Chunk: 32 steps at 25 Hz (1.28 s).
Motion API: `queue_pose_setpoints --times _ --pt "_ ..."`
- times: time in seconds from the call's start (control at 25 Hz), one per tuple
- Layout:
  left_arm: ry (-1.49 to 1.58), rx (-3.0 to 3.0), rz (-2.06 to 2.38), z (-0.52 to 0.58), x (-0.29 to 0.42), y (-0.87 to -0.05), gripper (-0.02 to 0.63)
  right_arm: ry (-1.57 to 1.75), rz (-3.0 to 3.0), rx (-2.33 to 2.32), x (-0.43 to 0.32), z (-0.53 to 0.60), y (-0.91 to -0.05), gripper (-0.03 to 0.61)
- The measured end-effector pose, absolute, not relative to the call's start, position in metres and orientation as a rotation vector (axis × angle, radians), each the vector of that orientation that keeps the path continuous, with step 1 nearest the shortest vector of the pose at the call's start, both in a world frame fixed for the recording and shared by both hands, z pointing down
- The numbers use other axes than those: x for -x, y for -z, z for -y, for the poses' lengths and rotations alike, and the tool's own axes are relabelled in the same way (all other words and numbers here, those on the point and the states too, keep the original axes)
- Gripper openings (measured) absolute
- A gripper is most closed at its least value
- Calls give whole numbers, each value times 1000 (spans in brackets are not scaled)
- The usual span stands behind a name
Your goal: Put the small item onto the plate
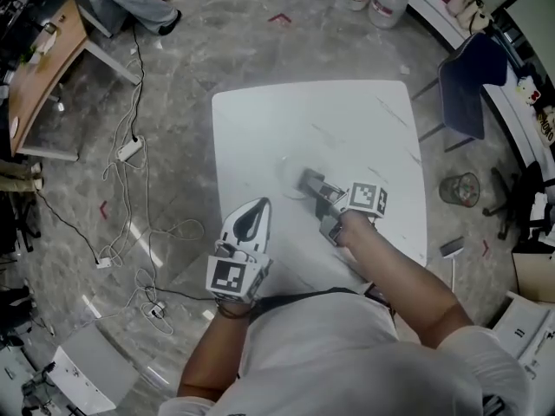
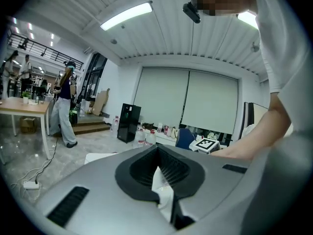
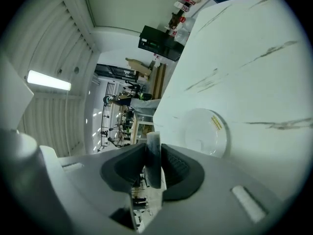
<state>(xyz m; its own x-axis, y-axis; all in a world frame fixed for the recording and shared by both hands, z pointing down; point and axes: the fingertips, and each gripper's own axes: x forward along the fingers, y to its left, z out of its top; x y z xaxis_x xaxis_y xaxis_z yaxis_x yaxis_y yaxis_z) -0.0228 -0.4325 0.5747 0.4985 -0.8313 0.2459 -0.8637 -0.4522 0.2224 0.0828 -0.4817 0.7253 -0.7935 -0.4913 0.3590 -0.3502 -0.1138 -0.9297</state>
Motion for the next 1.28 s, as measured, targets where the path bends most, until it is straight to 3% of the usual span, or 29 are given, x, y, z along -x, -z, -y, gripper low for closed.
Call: queue_pose_setpoints --times 0.4,0.92,1.28 --pt "-158 -2412 1318 442 31 -621 6 2145 -2065 1093 -63 509 -803 95" --pt "-117 -2356 1287 449 47 -642 6 2220 -2121 1099 -56 512 -835 100" --pt "-118 -2365 1248 448 45 -630 6 2171 -2451 1334 -63 504 -845 177"
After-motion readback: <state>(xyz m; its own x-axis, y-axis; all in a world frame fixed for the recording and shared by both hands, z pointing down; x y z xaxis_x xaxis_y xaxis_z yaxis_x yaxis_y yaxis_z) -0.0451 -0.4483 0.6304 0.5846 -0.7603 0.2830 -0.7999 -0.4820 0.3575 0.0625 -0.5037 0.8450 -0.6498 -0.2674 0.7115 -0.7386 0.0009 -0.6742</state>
